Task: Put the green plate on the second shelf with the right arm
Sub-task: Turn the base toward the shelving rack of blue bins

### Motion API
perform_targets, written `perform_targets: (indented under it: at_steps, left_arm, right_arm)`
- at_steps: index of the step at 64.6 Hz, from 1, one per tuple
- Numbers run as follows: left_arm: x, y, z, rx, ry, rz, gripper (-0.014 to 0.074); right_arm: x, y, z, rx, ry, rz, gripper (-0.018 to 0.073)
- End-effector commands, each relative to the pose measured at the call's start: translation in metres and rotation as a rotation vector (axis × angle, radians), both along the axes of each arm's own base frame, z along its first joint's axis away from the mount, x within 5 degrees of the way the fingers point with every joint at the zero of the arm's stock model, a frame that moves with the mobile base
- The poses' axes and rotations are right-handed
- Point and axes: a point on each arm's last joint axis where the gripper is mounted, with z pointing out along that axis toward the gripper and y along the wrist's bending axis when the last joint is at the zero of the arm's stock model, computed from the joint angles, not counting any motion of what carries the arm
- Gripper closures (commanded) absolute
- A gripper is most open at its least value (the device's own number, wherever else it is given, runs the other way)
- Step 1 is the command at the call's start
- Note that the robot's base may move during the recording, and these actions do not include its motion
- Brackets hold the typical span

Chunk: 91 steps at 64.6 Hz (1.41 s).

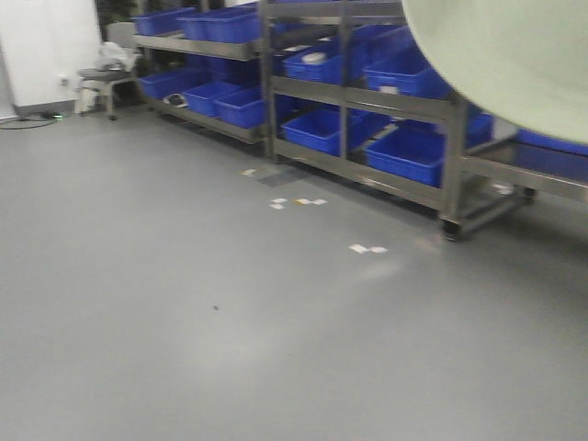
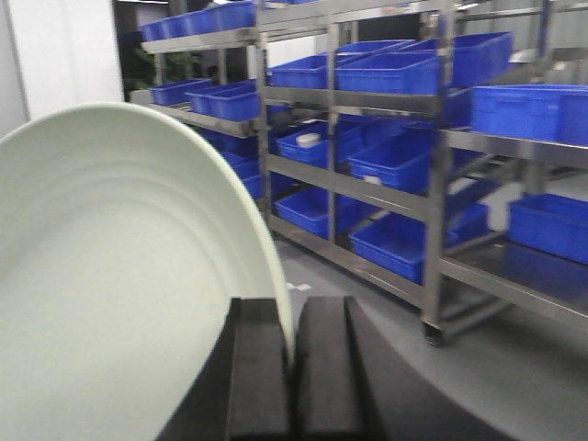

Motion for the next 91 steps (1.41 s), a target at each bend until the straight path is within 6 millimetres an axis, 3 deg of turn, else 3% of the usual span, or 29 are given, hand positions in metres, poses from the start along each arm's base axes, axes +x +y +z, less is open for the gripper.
perform_targets:
  at_steps: [1, 91]
  left_arm:
    - [0.0001, -0.0003, -0.0054, -0.011, -0.058, -0.004, 0.0465]
    - [0.0001, -0.0003, -0.0054, -0.011, -0.058, -0.004, 0.0465]
  right_arm:
    - [-0.0033, -0.0009, 0.0209, 0.01, -0.146, -0.008, 0.0529]
    - [-0.0033, -0.0009, 0.0209, 0.01, -0.146, -0.008, 0.0529]
